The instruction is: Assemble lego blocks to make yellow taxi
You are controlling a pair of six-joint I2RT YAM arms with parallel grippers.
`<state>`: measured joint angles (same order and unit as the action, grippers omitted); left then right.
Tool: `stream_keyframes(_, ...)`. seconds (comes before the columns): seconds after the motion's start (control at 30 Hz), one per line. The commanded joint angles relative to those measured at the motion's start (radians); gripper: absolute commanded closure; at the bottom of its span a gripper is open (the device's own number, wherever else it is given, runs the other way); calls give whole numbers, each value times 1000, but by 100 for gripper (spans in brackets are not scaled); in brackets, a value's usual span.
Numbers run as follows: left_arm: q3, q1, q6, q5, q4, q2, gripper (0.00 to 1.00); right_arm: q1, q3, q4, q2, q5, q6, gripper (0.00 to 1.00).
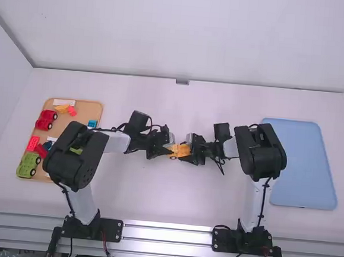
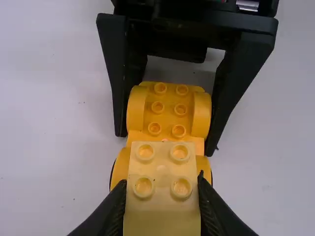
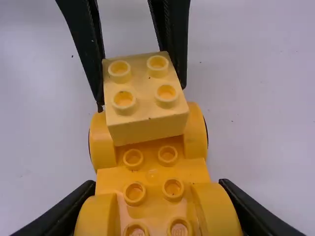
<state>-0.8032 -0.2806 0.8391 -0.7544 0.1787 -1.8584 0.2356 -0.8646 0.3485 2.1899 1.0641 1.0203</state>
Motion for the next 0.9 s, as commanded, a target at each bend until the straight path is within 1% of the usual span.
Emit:
stream_keyframes(0.0, 6, 6, 50, -6, -19, 23, 98, -6, -5, -16, 26, -66, -29, 52)
stream_keyframes(0.2, 4, 5, 50, -16, -5, 8, 96, -6, -4, -20, 26, -66, -25, 49)
stream_keyframes(0.33, 6, 6, 113, -64, -17, 7, 95, 9, -3, -19, 26, -55, -21, 49)
stream_keyframes(0.57, 6, 6, 112, -64, -14, 7, 95, 36, -5, -15, 26, -71, -18, 49)
stream_keyframes(0.87, 6, 6, 112, -40, -35, 7, 93, 33, -5, -15, 26, -70, -18, 49)
